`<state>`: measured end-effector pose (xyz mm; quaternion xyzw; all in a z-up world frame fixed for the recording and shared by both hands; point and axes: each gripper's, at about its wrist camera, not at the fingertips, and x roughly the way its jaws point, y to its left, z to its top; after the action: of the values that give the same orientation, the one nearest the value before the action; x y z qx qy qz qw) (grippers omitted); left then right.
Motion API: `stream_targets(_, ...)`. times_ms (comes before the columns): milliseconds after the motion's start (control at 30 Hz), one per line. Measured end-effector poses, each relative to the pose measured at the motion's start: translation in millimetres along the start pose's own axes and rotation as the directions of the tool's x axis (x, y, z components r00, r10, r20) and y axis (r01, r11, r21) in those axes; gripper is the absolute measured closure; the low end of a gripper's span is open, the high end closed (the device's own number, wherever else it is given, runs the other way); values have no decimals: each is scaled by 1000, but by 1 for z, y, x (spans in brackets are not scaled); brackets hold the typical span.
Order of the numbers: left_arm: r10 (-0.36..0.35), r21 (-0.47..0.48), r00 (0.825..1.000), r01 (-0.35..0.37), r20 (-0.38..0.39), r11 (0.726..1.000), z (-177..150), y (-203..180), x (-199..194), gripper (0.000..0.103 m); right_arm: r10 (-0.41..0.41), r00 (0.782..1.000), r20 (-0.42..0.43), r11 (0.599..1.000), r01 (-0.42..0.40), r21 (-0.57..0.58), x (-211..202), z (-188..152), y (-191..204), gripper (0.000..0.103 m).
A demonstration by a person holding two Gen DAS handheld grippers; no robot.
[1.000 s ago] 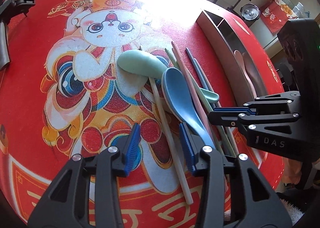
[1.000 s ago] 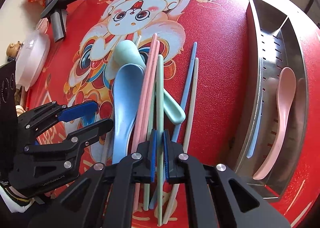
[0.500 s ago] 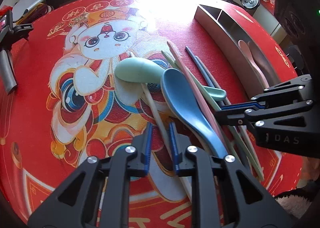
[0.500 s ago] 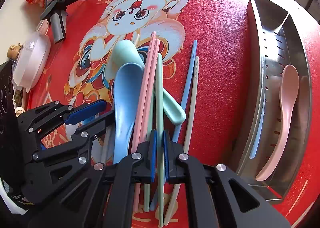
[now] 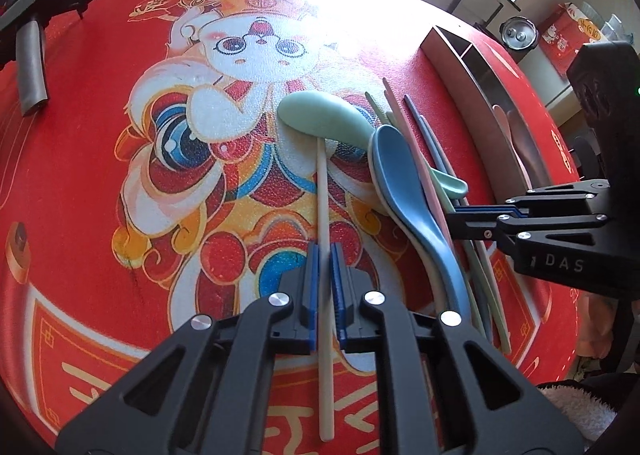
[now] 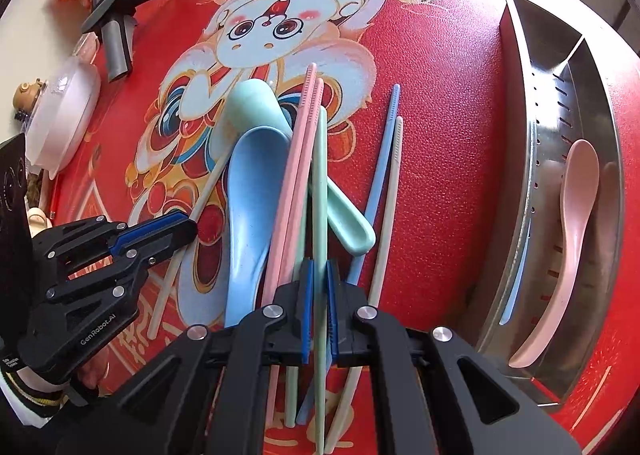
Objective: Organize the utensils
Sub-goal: 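Carry beige chopstick with left tool while right tool carries green chopstick into tray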
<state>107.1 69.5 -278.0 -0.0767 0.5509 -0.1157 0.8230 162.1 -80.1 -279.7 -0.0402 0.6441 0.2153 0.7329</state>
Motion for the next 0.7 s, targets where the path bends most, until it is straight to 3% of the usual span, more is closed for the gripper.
stream_targets(400, 4, -8, 1000, -4, 18, 1000, -8, 1, -4, 90, -35, 999, 7, 999, 35, -28, 0, -1, 5, 96)
stream_targets(700, 8, 0, 1000, -8, 19, 1000, -9, 0, -5, 90, 7, 999, 37, 1000, -7, 10, -9, -12, 1, 96)
